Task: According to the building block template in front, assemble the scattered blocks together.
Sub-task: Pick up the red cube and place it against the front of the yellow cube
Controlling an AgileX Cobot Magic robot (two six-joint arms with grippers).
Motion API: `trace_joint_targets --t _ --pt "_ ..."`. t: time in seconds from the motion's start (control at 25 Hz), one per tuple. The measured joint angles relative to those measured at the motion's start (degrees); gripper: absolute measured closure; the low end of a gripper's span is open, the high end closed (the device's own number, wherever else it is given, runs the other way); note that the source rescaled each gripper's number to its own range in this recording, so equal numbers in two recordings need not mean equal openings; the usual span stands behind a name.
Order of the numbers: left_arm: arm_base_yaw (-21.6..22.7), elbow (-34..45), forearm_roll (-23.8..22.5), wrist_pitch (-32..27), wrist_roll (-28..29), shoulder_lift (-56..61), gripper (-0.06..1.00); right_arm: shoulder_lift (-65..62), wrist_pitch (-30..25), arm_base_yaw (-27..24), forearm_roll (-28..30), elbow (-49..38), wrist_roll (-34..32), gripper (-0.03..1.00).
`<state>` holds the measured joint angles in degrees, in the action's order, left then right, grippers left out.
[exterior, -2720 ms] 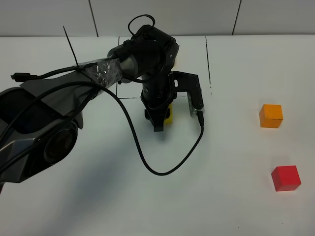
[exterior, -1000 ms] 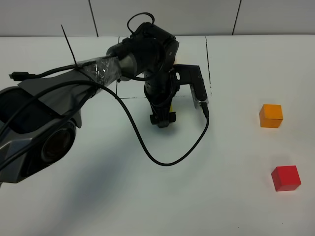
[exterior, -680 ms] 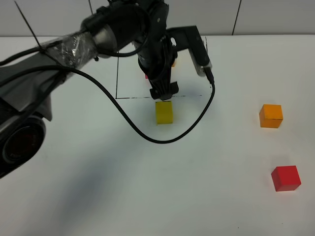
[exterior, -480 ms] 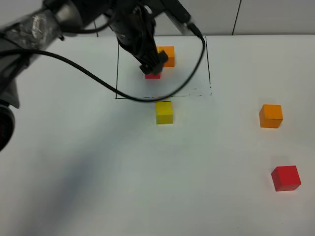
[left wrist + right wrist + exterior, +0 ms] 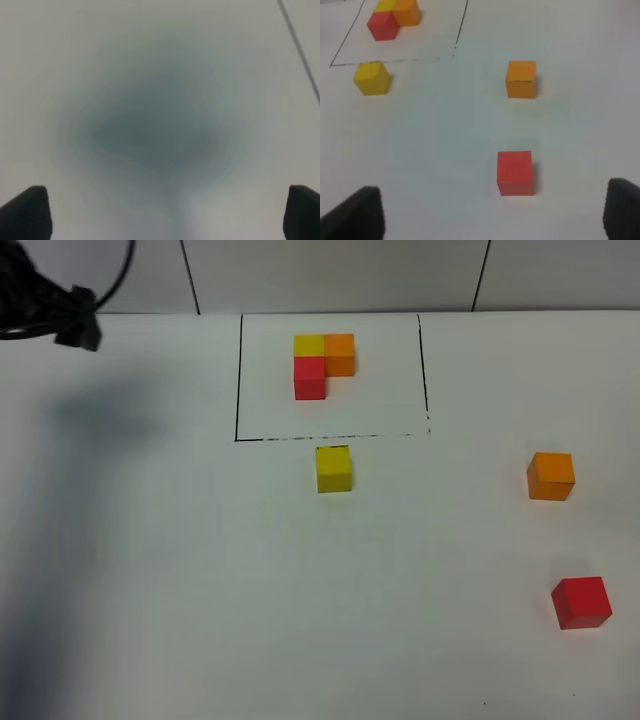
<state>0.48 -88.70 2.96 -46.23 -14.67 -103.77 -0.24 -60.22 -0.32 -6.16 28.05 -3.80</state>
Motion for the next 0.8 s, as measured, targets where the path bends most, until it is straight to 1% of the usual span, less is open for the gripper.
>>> trace_joint_targets --t 0.12,0.2,0.32,0.36,0.48,0.72,0.8 --pt "3.31 8.55 -0.61 1.63 0.12 8.39 0.01 0.0 0.0 0.0 0.0 0.0 0.0 0.18" --pt "3.69 12.89 -2.33 1.71 1.04 15.06 0.01 0.0 0.0 0.0 0.0 0.0 0.05 0.18" --pt "3.69 18.36 -4.17 1.53 5.64 25.04 0.01 0.0 0.0 0.0 0.0 0.0 0.05 0.18" --pt "3.69 20.23 -4.47 1.03 7.72 28.59 0.02 0.0 0.0 0.0 0.0 0.0 0.05 0.18" --pt "3.69 24.34 -4.52 -2.32 10.67 37.84 0.02 0.0 0.0 0.0 0.0 0.0 0.05 0.18" --pt "3.62 32.86 -4.52 -7.1 14.67 54.08 0.02 0.0 0.0 0.0 0.0 0.0 0.05 0.18" --pt "2.42 35.9 -4.52 -8.99 15.14 59.13 0.02 0.0 0.0 0.0 0.0 0.0 0.05 0.18"
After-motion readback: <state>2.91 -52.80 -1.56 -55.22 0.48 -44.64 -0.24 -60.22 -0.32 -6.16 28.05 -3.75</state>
